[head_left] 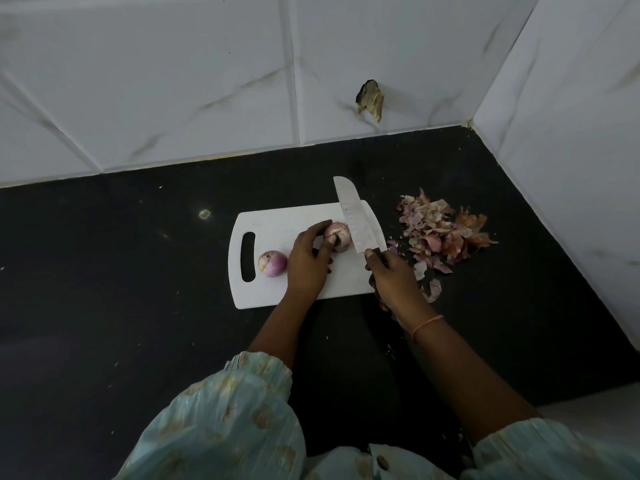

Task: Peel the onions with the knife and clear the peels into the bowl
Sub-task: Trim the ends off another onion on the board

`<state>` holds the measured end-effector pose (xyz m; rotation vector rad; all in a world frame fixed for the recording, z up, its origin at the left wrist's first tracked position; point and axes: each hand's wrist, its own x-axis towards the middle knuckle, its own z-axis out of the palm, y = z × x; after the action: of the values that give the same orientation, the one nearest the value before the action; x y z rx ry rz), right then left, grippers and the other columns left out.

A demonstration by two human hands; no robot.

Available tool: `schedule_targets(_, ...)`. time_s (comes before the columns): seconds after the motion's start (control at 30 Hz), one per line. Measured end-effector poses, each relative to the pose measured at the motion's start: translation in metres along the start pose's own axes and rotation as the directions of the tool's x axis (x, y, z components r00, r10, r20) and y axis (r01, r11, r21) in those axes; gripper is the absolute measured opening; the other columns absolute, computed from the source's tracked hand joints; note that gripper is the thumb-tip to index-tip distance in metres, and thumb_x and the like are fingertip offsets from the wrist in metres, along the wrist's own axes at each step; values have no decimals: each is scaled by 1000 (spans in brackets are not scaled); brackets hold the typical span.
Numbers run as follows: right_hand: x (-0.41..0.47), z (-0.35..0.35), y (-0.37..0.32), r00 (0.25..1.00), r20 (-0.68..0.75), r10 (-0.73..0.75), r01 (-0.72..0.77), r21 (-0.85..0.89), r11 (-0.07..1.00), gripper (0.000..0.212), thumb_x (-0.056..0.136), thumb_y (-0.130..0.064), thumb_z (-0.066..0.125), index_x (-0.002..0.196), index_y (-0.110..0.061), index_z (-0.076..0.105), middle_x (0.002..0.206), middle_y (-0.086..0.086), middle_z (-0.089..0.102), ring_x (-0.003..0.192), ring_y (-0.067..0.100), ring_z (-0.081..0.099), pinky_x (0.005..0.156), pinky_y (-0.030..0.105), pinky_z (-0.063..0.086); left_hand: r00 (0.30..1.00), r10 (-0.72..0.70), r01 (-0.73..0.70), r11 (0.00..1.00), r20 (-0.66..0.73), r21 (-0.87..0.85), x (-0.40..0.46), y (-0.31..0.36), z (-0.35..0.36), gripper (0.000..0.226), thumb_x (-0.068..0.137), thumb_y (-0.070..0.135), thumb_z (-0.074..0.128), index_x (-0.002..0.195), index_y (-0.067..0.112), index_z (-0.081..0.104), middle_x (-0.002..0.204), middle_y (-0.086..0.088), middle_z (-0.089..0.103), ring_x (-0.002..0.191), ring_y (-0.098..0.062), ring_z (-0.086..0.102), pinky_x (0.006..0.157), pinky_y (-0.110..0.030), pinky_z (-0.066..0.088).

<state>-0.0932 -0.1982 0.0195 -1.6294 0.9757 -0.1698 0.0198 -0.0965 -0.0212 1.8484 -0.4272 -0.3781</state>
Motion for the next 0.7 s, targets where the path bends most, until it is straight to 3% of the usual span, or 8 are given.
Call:
schedule_targets(0.13,3,-2,8,998,-38,-42,39,-71,997,28,100,-38,49,86,-15,57,76,7,57,64,16,52,59,31,39,997,-8,-11,965,72,261,6,11,5,47,103,37,49,148,30,43,141,-4,41,113,-18,57,83,-25,44)
schedule_targets(0.23,2,-5,13,996,-60,-59,50,-147,988,35,101,-38,47,117,-9,59,95,18,65,78,22,58,69,38,43,991,2,-50,935,136,350,9,13,7,61,97,42,59,152,27,37,144,-5,37,118,-18,54,82,-23,44)
schedule_targets(0.3,0,-9,15,993,-82,-85,68,-200,977,44,102,-37,45,136,-10,50,101,13,65,89,22,59,69,31,39,995,3,-36,947,101,320,9,11,6,62,93,39,66,148,25,42,141,-2,42,113,-14,56,76,-14,43)
schedule_targets(0.37,-1,-12,17,983,-100,-157,127,-256,958,32,103,-35,45,123,-13,56,87,2,60,83,17,57,63,25,35,998,20,-32,971,55,236,8,7,5,58,88,34,73,140,23,50,135,1,48,104,-9,57,67,-4,40)
schedule_targets(0.4,-2,-13,16,974,-110,-200,162,-281,946,26,103,-34,45,111,-12,57,80,-2,55,77,16,55,59,25,34,998,31,-40,977,47,208,8,5,4,56,86,33,75,137,23,54,133,1,51,100,-8,58,66,-1,39)
schedule_targets(0.47,-1,-15,16,957,-110,-268,217,-338,916,24,103,-33,44,106,-12,55,77,-2,54,73,15,54,59,28,38,997,43,-56,981,71,188,6,5,3,53,85,31,76,134,26,57,130,5,56,94,-3,57,68,0,39)
schedule_targets(0.57,1,-16,14,942,-71,-329,274,-407,871,25,102,-36,44,109,-14,54,83,2,59,74,14,57,65,36,46,991,53,-69,989,124,129,3,4,2,52,85,26,77,132,31,56,123,13,63,93,-6,63,78,-13,47)
schedule_targets(0.7,3,-18,14,954,-30,-298,272,-328,904,32,102,-39,45,92,-10,55,71,4,54,64,14,51,61,37,40,983,78,-94,991,169,91,3,-1,0,51,86,21,76,132,32,57,116,17,64,81,-5,65,78,-27,55)
